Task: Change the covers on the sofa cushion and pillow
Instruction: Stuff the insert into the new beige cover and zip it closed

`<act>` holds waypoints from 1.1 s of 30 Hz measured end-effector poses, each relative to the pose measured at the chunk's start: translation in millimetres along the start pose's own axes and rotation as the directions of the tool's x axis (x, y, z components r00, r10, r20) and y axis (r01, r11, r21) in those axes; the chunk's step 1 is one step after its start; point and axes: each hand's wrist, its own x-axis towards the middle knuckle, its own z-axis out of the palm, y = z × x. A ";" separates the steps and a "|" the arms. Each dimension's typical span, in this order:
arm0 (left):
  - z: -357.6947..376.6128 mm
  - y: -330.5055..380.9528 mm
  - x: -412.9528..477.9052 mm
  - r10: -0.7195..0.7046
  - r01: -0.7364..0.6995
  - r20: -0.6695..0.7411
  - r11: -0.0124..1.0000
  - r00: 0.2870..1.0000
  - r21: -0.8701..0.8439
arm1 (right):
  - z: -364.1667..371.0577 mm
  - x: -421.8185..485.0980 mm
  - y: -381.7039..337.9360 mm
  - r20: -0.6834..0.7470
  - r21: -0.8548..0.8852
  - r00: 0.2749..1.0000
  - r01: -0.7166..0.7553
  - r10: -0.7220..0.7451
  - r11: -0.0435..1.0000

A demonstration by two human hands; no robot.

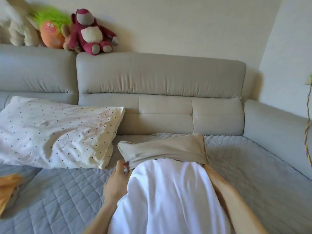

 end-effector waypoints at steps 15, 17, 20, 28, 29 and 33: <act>-8.2 -11.1 2.0 0.058 -0.057 -0.005 0.997 0.998 0.047 | 10.0 -78.0 -12.8 -0.451 -0.264 0.836 0.210 -0.313 0.941; -6.6 -14.0 2.2 0.097 -0.097 -0.003 0.995 0.995 0.020 | 14.4 -83.8 -22.6 -0.492 -0.255 0.790 0.271 -0.365 0.928; -4.8 -14.9 3.0 0.143 -0.143 0.002 0.989 0.990 -0.034 | 40.9 -114.6 -60.9 -0.474 -0.297 0.683 0.471 -0.556 0.831; -15.1 -7.3 9.6 0.134 -0.085 0.138 0.946 0.981 -0.312 | 154.2 -109.5 -100.2 0.053 -0.162 0.940 0.341 -0.337 0.926; -19.1 -5.1 11.9 0.090 -0.008 0.186 0.917 0.978 -0.399 | 156.8 -101.4 -92.1 0.008 -0.222 0.939 0.337 -0.344 0.915; -25.6 1.5 17.5 0.118 0.100 0.337 0.820 0.934 -0.564 | 145.3 -79.3 -54.8 -0.010 -0.531 0.895 0.373 -0.446 0.761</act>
